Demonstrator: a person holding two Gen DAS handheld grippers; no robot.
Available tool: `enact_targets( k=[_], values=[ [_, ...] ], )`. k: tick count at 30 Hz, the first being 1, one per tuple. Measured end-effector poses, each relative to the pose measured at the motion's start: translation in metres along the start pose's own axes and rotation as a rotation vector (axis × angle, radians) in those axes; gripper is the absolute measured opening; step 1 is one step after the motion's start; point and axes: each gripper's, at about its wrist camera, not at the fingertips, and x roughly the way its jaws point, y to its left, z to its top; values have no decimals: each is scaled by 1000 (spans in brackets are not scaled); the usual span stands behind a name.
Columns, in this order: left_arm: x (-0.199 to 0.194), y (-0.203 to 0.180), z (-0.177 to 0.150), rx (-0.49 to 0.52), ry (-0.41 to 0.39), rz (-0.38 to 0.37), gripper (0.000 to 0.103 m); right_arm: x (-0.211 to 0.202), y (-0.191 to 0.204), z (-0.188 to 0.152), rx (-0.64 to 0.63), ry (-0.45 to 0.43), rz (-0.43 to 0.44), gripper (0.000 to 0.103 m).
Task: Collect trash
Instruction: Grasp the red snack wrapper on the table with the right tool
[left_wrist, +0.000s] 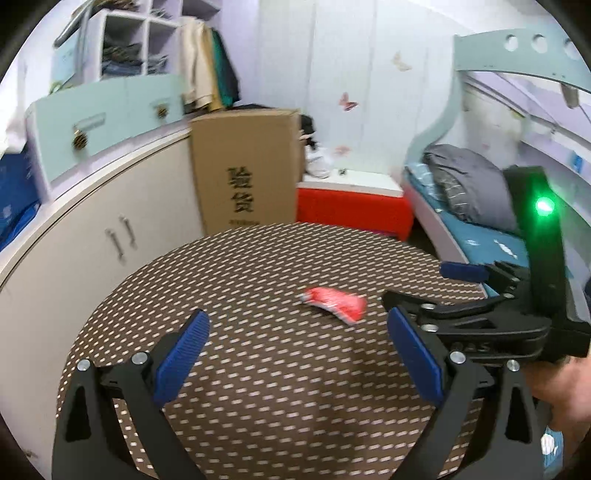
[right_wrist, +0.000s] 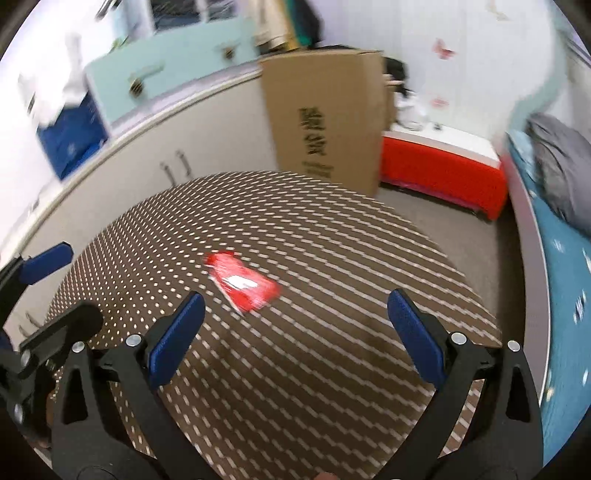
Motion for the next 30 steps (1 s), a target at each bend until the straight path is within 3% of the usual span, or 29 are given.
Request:
enact_targets(
  k=[6, 10, 13, 18, 22, 30],
  values=[
    [8, 32, -10, -40, 29, 47, 95, 40, 36, 8, -87, 64, 24, 77],
    [12, 36, -14, -43, 41, 58, 95, 62, 49, 6, -155, 101, 1, 41],
    [11, 26, -15, -32, 42, 50, 95, 58, 47, 5, -156, 89, 20, 26],
    [-4, -18, -19, 3, 21, -5, 95, 15, 7, -13, -77, 12, 27, 24],
    [-23, -73, -23, 41, -10, -82, 95, -36, -49, -41, 22, -46, 17, 24],
    [-71, -237, -59, 254, -62, -333, 95, -159, -184, -131, 256, -161, -155, 24]
  ],
)
